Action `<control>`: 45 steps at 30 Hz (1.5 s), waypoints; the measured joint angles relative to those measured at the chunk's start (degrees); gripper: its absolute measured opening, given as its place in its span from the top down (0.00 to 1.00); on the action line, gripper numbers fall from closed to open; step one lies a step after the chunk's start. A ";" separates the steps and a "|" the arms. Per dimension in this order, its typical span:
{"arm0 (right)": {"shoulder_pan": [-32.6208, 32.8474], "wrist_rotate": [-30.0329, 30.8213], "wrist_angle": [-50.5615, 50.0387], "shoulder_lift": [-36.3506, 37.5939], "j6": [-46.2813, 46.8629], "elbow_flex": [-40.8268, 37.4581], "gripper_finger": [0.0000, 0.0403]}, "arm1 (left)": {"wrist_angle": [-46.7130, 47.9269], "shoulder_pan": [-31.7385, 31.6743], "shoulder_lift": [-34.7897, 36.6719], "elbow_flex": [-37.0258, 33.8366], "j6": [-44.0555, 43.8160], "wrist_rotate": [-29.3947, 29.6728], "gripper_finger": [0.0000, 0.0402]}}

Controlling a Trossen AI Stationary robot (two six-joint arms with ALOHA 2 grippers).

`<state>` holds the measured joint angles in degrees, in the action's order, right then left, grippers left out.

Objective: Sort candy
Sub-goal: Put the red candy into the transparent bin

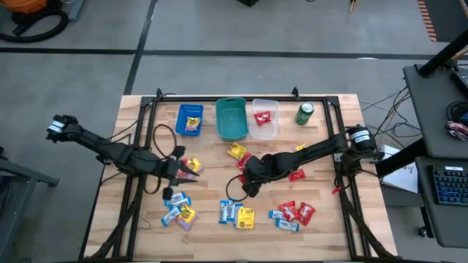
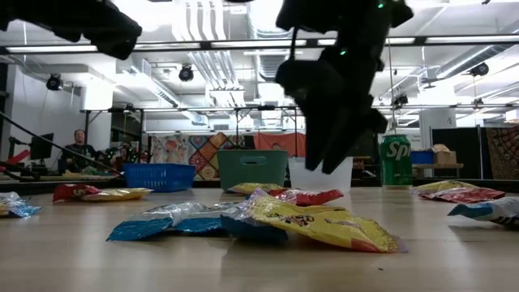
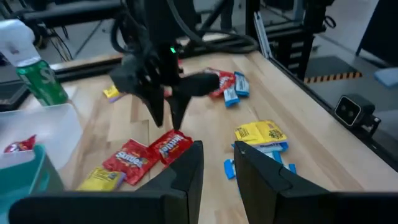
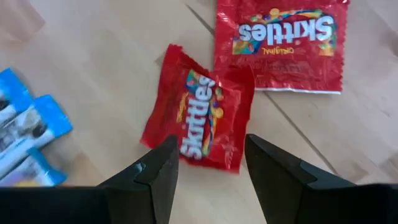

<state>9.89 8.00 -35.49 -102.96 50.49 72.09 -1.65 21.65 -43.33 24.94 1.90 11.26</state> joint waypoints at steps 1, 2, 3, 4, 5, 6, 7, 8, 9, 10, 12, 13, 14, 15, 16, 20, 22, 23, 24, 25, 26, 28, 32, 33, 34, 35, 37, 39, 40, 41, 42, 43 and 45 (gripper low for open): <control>-0.02 0.19 -0.11 -0.89 0.29 0.56 0.56 | -0.10 -0.07 1.30 -0.78 -0.25 0.11 0.81; -0.02 0.52 -0.26 -1.79 0.59 1.23 0.56 | 0.13 -0.07 2.58 -1.54 -0.71 0.16 0.81; -0.02 0.64 -0.20 -2.58 0.71 1.84 0.56 | 0.14 -0.09 3.56 -2.01 -1.30 0.20 0.81; -0.02 0.65 -0.17 -3.40 0.87 2.39 0.56 | -0.13 -0.11 4.39 -2.28 -1.65 0.27 0.81; -0.02 0.71 -0.27 -4.17 1.03 2.95 0.56 | -0.23 -0.11 5.22 -2.59 -1.94 0.49 0.81; -0.02 0.69 -0.21 -4.70 1.20 3.39 0.56 | -0.02 -0.11 5.93 -2.83 -2.14 0.75 0.81; -0.02 0.83 -0.23 -5.37 1.45 3.81 0.56 | 0.09 -0.11 6.42 -2.87 -2.29 0.96 0.81; -0.02 0.90 -0.25 -5.88 1.55 4.19 0.56 | -0.07 -0.11 6.80 -2.87 -2.31 1.44 0.81; -0.02 0.94 -0.29 -6.43 1.59 4.51 0.56 | -0.07 -0.11 7.22 -2.90 -2.28 1.91 0.81; -0.02 0.97 -0.34 -6.97 1.61 4.85 0.56 | 0.00 -0.11 7.56 -2.92 -2.21 2.32 0.81; -0.02 1.03 -0.33 -8.05 1.61 5.51 0.56 | -0.12 -0.11 7.89 -2.92 -1.91 2.94 0.81; -0.02 1.10 -0.19 -8.41 1.61 5.70 0.56 | -0.04 -0.11 7.93 -2.92 -1.81 3.10 0.81; -0.02 1.12 -0.17 -8.79 1.61 5.83 0.57 | -0.04 -0.11 7.98 -2.92 -1.78 3.18 0.81; -0.02 1.16 -0.17 -9.23 1.61 5.97 0.57 | -0.04 -0.11 7.98 -2.92 -1.78 3.23 0.81; -0.02 1.21 -0.09 -9.46 1.60 6.05 0.58 | -0.05 -0.11 7.95 -2.92 -1.76 3.25 0.81; -0.04 1.43 -0.13 -10.10 1.43 6.06 0.67 | 0.00 -0.11 7.86 -2.92 -1.78 3.35 0.81; -0.04 1.41 -0.12 -10.07 1.19 6.04 0.75 | -0.13 -0.11 7.74 -2.92 -1.78 3.39 0.81; -0.04 1.39 -0.14 -9.97 0.93 6.02 0.79 | -0.07 -0.11 7.70 -2.92 -1.78 3.40 0.81; -0.04 1.38 -0.18 -9.88 0.44 6.02 0.83 | -0.04 -0.11 7.64 -2.92 -1.80 3.40 0.81; -0.04 1.33 -0.27 -9.88 -0.14 6.10 0.87 | -0.10 -0.11 7.58 -2.92 -1.90 3.47 0.81; -0.06 1.20 -0.34 -9.86 -0.56 6.28 0.91 | -0.08 -0.11 7.56 -2.92 -1.96 3.89 0.81; -0.06 1.00 -0.31 -9.81 -2.03 6.60 0.96 | -0.09 -0.11 7.49 -2.92 -2.49 4.99 0.81; -0.06 0.56 -0.60 -9.30 -4.30 7.14 0.97 | -0.08 -0.13 7.43 -2.92 -3.56 7.46 0.81; -0.06 0.44 -0.64 -8.94 -4.93 7.14 0.97 | -0.08 -0.15 7.43 -2.92 -3.96 7.73 0.81; -0.04 0.38 -0.88 -8.25 -5.34 7.14 0.97 | -0.08 -0.15 7.43 -2.92 -4.33 7.77 0.81; -0.04 0.37 -1.38 -7.48 -5.96 7.14 0.97 | -0.07 -0.15 7.45 -2.92 -4.74 7.77 0.81; -0.02 0.41 -2.05 -5.31 -7.25 7.14 0.97 | -0.13 -0.15 7.45 -2.91 -5.91 7.93 0.81; -0.13 0.55 -2.38 -2.70 -9.07 7.14 0.97 | -0.09 -0.15 7.43 -2.91 -7.05 8.97 0.81; -0.26 0.60 -2.77 -1.39 -10.09 7.14 0.97 | -0.10 -0.15 7.43 -2.88 -7.60 9.86 0.81; -0.51 0.57 -2.87 -0.04 -11.20 7.14 0.97 | -0.07 -0.15 7.43 -2.81 -8.16 10.92 0.81; -0.88 0.68 -3.06 1.49 -12.06 7.14 0.97 | -0.08 -0.15 7.43 -2.70 -8.68 12.07 0.81; -1.37 0.90 -3.66 3.03 -13.06 7.14 0.97 | -0.04 -0.15 7.41 -2.54 -9.06 13.21 0.81; -2.70 1.57 -3.91 6.14 -15.44 7.14 0.97 | -0.21 -0.14 7.34 -2.19 -9.56 15.32 0.81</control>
<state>7.19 9.57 -39.41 -96.82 35.05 79.22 -1.86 21.51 -35.99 22.75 -7.66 26.57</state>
